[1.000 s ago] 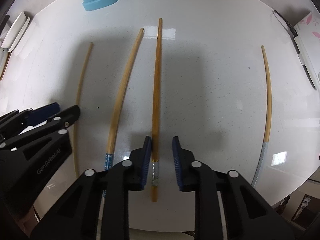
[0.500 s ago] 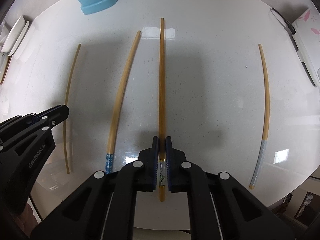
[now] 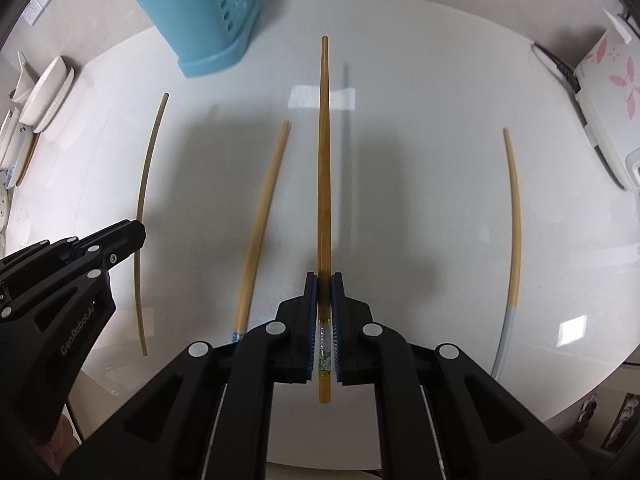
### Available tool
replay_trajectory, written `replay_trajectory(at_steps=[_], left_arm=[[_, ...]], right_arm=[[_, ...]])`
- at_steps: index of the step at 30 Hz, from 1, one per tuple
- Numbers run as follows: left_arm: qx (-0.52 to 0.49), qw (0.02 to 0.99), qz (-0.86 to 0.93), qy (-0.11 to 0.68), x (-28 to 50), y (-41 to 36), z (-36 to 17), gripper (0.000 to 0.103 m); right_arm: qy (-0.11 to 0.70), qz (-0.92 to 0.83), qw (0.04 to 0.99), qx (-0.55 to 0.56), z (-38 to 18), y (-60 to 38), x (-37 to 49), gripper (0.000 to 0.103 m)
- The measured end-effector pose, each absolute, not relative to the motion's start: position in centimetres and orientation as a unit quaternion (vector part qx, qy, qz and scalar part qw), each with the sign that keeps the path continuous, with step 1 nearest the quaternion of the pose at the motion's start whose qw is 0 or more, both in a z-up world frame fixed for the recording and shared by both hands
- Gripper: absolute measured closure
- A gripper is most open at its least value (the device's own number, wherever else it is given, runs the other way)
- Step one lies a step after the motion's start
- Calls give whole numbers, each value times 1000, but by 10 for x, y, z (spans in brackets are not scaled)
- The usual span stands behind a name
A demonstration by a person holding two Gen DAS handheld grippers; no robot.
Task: Organize utensils
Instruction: 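Lift both chopsticks and carry them to the blue holder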
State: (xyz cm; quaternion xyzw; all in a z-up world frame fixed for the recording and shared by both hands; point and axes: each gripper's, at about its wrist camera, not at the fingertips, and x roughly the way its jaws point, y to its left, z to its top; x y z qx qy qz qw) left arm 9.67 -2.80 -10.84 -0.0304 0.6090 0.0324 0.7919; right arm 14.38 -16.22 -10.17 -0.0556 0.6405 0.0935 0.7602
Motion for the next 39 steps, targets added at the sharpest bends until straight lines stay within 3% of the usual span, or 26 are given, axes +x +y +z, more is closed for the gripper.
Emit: replay_trajectory(at_steps=[21,39], left_arm=[[-36,868,30,495,132,-21,-18,99],[-101,937,21,335,180,10,45,99]], right_arm=[[550,114,827,-25,-41,-164,185,97],[450,159,879,3,19,-151,234,97]])
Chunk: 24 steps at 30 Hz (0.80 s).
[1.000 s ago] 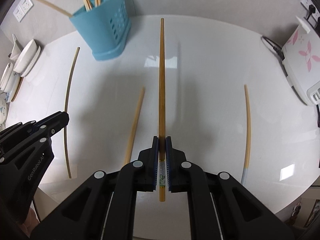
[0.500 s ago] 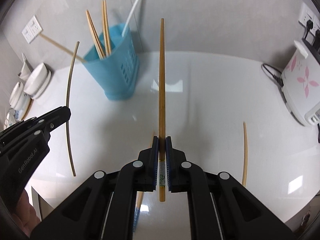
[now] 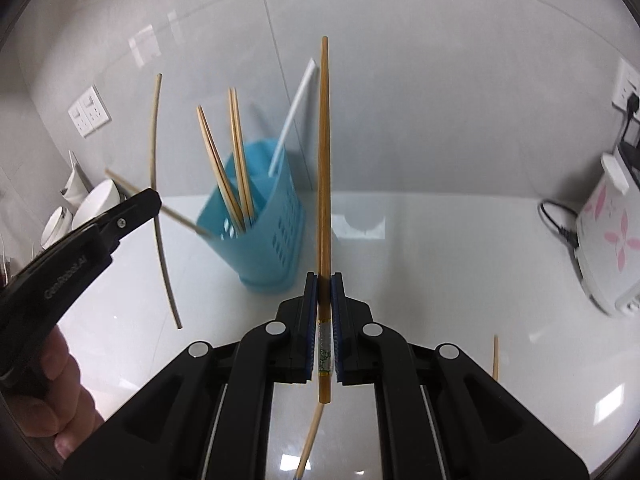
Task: Organize utensils
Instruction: 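Lift both chopsticks and carry them to the blue holder, then lower the plain chopstick into the holder and open the left tool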
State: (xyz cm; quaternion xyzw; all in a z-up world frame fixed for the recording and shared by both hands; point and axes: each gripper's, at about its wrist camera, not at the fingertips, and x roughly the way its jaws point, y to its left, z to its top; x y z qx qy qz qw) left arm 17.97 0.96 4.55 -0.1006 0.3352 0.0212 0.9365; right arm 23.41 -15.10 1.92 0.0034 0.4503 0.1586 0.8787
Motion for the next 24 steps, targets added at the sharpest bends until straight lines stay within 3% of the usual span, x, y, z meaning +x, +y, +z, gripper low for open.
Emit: replay_trajectory(at_steps=[13,24], left_arm=[[-103,964,43,241,219,16,58,99],[-76,970,48,225,248,5,33,99]], right_arm=[[405,184,895,10,40,-140,271,97],[385,204,899,35,39,-141,303,97]])
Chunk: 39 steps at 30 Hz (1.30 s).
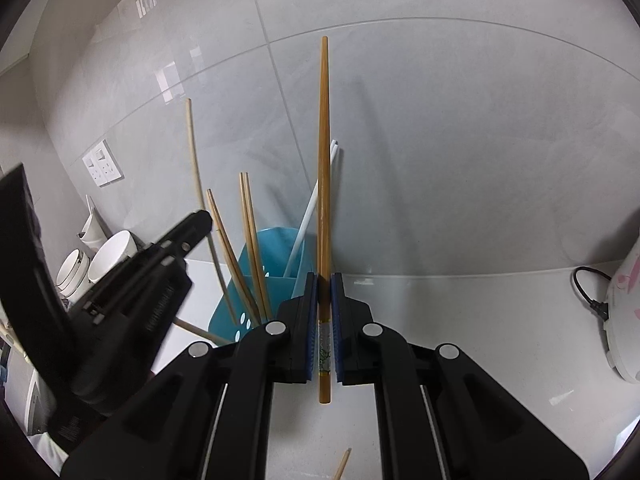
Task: Organize utensils
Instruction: 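Lower the plain chopstick into the holder and open the left tool, then lower the green-patterned chopstick into the blue holder with the right tool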
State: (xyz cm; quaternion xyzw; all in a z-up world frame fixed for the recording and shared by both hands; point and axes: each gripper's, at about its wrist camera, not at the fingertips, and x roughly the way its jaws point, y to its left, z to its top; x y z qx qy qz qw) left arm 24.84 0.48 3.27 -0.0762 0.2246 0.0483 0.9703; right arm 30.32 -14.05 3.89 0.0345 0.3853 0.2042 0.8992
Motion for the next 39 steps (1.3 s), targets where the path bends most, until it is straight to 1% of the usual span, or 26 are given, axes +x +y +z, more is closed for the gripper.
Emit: replay_trajectory(at_steps=[6,13,21,24,26,29,31,35,37,38,39], left_arm=[[-52,969,56,237,260,-2,5,99],[-54,962,59,261,270,-1,-15,100],[-59,956,43,285,272,0,-17,98],[-63,954,39,291,268,3,-15,97],[-63,955,39,288,260,4,-10,94],[-58,954,40,291,248,3,-2,80],[-55,952,51,297,238,4,4,66],[-62,950,49,302,214,11,16,56],[-66,948,54,305,202,14,23,42],[-69,947,55,308,196,16,25,40],[-70,946,52,312,191,16,27,34]], right_arm=[[388,211,897,34,32,-143,308,97],[396,212,893,32,21,-142,312,97],[397,214,892,37,19,-143,313,97],[398,215,891,37,19,-143,313,97],[399,217,890,36,18,-142,313,97],[398,220,890,35,18,-141,313,97],[395,224,890,34,19,-138,312,97],[389,233,891,34,20,-134,311,97],[385,240,891,34,22,-130,311,97],[382,243,891,34,22,-128,311,97],[380,247,891,34,23,-126,311,97]])
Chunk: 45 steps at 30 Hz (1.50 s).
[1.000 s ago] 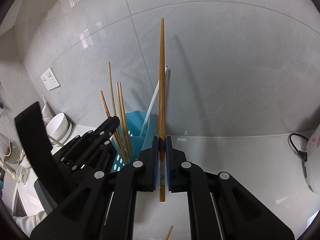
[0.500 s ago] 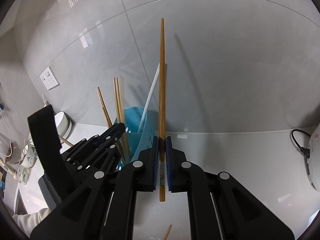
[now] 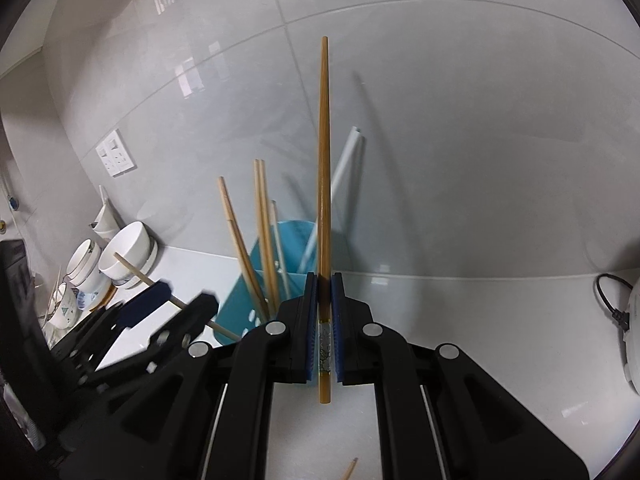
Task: Organize utensils
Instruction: 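Lower the green-patterned chopstick into the blue holder with the right tool, then open the right tool and release the chopstick into the holder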
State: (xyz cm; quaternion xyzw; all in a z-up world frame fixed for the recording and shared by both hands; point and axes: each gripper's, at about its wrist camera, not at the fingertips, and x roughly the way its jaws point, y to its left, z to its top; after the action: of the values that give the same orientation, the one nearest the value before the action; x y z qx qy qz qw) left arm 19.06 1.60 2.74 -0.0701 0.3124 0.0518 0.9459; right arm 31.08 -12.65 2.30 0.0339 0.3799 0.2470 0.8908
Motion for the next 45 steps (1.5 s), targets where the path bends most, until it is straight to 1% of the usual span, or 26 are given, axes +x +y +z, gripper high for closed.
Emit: replay_trajectory(at_steps=[1,3,5,7,12,23,34,40,43,44,45], left_arm=[[-70,943,53,320,187,19,29,24],[-76,940,58,327,174,22,30,19],[-78,938,56,334,165,26,31,16],[-77,936,60,339,157,32,31,10],[-77,930,78,352,170,47,18,6],[-77,920,114,368,175,84,5,6],[-88,915,131,372,175,103,0,6],[-94,913,135,373,178,111,-1,6],[-94,914,134,372,179,109,0,6],[-93,914,134,372,180,109,0,6],[-93,914,134,371,180,109,1,6]], right_arm=[[378,251,891,35,24,-124,311,97],[374,260,890,37,25,-119,312,97],[369,267,890,38,26,-114,312,97],[362,276,889,38,27,-110,311,97],[342,300,890,37,27,-95,311,97],[339,292,894,16,3,-67,325,97],[344,288,894,13,-27,-49,330,97],[347,287,893,-6,-32,-41,327,96],[355,283,891,-18,-32,-40,327,93],[356,283,890,-18,-32,-40,326,88],[357,280,891,-20,-31,-40,325,78]])
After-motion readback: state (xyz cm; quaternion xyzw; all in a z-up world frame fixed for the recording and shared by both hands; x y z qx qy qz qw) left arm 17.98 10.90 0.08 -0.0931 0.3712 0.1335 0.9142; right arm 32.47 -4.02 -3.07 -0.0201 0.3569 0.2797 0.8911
